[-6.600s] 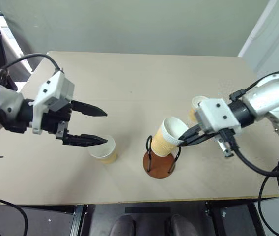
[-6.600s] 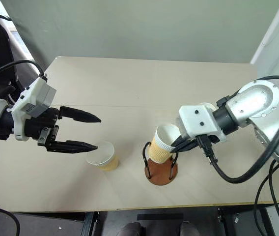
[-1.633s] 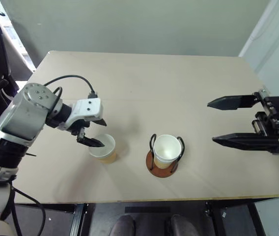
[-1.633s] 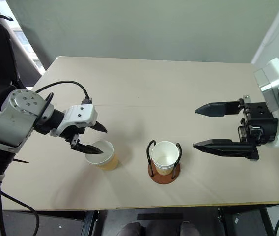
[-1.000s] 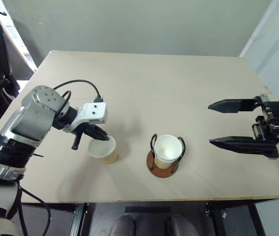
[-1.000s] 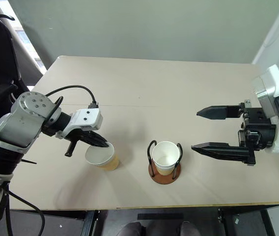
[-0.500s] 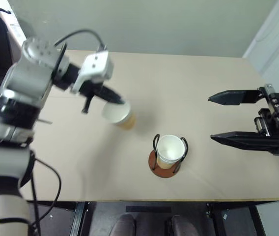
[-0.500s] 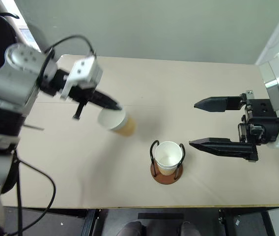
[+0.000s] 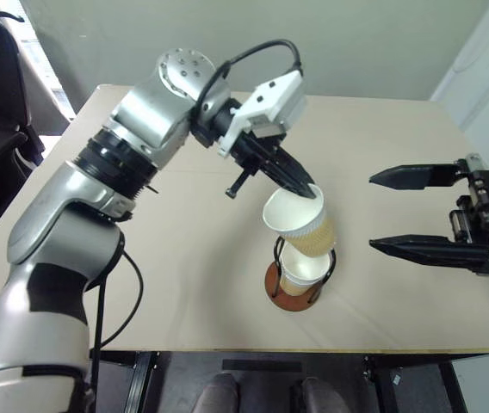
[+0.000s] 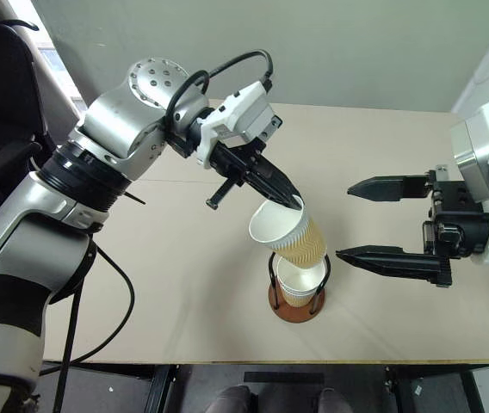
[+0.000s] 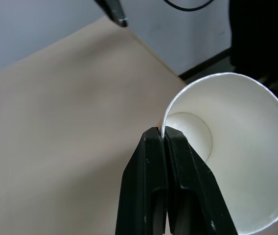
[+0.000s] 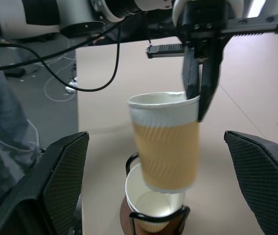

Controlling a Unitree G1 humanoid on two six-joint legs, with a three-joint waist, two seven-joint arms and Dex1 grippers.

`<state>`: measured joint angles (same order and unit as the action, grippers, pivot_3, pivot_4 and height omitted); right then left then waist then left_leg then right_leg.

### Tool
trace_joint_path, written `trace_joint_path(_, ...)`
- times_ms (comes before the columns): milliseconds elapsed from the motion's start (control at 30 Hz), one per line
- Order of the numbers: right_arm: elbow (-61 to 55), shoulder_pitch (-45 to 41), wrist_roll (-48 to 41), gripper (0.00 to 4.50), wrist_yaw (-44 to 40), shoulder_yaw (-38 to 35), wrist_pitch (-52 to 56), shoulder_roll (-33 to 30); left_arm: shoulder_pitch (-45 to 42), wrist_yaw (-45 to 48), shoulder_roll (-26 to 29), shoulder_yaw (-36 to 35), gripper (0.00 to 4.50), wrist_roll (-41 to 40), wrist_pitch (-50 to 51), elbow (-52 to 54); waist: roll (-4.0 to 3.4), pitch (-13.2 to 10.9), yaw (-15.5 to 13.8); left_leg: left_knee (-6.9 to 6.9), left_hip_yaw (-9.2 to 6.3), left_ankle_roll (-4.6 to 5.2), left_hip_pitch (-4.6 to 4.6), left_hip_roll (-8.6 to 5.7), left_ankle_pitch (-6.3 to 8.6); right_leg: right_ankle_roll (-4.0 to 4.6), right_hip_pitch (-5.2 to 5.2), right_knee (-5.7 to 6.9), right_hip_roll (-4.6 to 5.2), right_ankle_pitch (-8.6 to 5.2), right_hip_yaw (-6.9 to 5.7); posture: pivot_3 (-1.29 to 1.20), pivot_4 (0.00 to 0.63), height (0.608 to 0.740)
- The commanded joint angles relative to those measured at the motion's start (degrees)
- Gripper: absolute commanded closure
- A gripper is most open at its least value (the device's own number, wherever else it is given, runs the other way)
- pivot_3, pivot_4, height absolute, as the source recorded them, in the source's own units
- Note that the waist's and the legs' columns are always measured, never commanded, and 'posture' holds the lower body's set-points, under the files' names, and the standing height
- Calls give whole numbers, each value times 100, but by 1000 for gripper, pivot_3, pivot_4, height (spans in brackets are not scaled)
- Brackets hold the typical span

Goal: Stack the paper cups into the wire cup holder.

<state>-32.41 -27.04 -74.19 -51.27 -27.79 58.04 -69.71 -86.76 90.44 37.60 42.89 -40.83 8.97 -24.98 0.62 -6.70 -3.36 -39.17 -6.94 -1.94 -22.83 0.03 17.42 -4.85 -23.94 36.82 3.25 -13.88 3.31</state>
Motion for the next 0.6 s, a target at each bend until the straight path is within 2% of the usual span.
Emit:
trace_joint_path(33, -153, 113, -143, 0, 148, -465, 13, -149, -274, 206, 6, 172, 4470, -91, -266, 164, 1, 1, -11, 1, 0, 0, 0, 0, 0, -1, 0, 0, 0, 1, 0, 0, 150, 740)
trace_joint_path(400, -393, 646, -455, 0, 434, -1041, 133, -278, -240, 206, -181, 561, 4470, 284, -606, 73, 0, 1, -49, -4, 3, 5, -4, -7, 2, -13, 2, 0, -1, -4, -1, 0, 150, 740)
trace_joint_path(600, -519, 1302, -112, 0, 194, -1487, 403, -356, -118, 206, -426, 597, 4470, 841, -945, -123, 1, 1, -75, -7, 2, 7, -6, -9, 4, -16, 2, 1, 1, -5, -1, 0, 150, 740)
